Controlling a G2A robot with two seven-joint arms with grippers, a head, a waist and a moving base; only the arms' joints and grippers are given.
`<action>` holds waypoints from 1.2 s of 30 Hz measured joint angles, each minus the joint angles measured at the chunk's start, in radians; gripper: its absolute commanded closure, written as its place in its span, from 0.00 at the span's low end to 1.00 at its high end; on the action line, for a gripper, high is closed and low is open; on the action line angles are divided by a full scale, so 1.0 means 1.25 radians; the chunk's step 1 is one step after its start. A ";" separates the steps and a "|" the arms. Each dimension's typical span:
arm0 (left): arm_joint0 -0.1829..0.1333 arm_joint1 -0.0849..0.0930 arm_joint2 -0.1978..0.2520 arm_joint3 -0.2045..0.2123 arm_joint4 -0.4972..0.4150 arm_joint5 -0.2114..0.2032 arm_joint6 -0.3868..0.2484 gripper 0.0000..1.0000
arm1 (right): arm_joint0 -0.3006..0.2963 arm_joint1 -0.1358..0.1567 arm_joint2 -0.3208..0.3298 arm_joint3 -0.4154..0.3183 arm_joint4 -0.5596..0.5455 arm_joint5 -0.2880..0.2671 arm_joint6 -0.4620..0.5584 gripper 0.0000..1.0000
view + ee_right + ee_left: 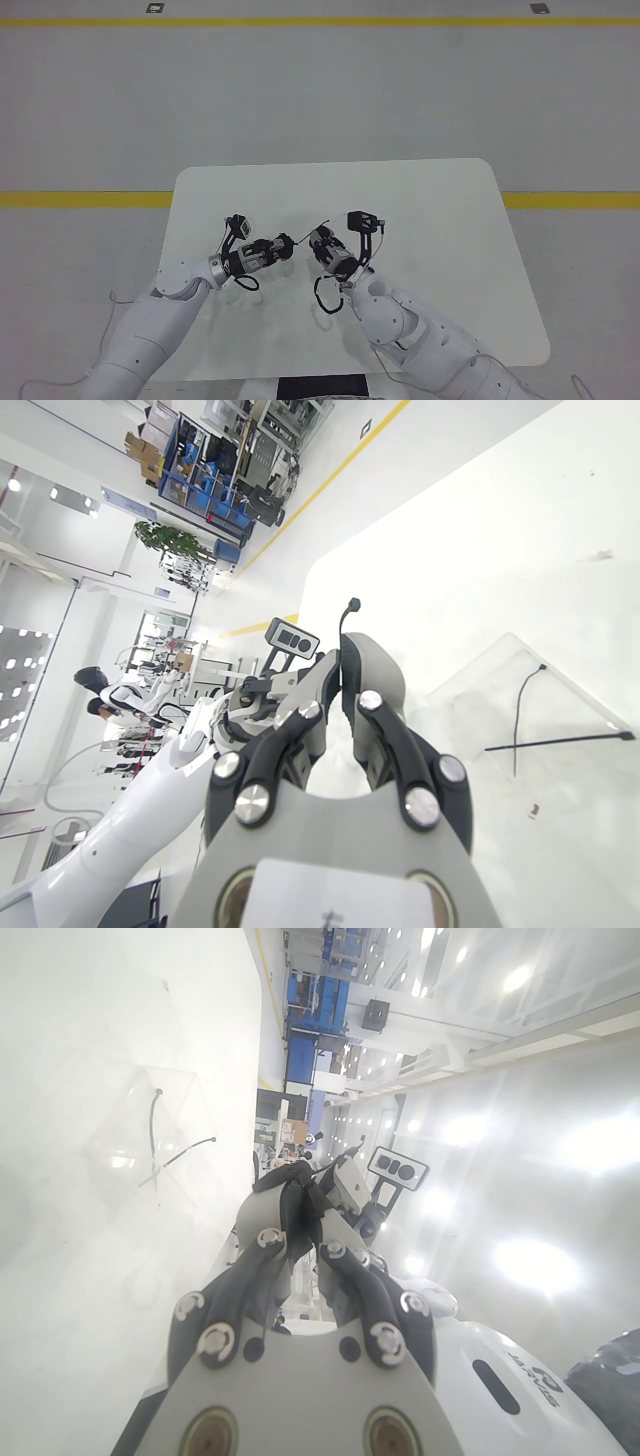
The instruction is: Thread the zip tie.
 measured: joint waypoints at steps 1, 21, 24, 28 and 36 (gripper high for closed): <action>0.000 0.000 0.000 0.000 0.000 0.000 0.000 1.00 | -0.002 -0.001 0.001 0.000 -0.002 0.000 0.002 1.00; 0.000 0.000 0.000 0.000 0.000 0.000 0.000 1.00 | -0.035 -0.024 0.039 -0.008 -0.048 -0.003 0.038 1.00; 0.000 0.000 0.000 0.000 0.000 0.000 0.000 1.00 | -0.036 -0.029 0.042 -0.005 -0.052 -0.002 0.044 1.00; 0.000 0.000 0.000 0.000 0.000 0.000 0.000 1.00 | -0.039 -0.034 0.046 -0.002 -0.057 -0.001 0.050 1.00; 0.000 0.000 0.000 0.000 0.000 0.000 0.000 1.00 | -0.047 -0.042 0.057 -0.002 -0.069 -0.003 0.062 1.00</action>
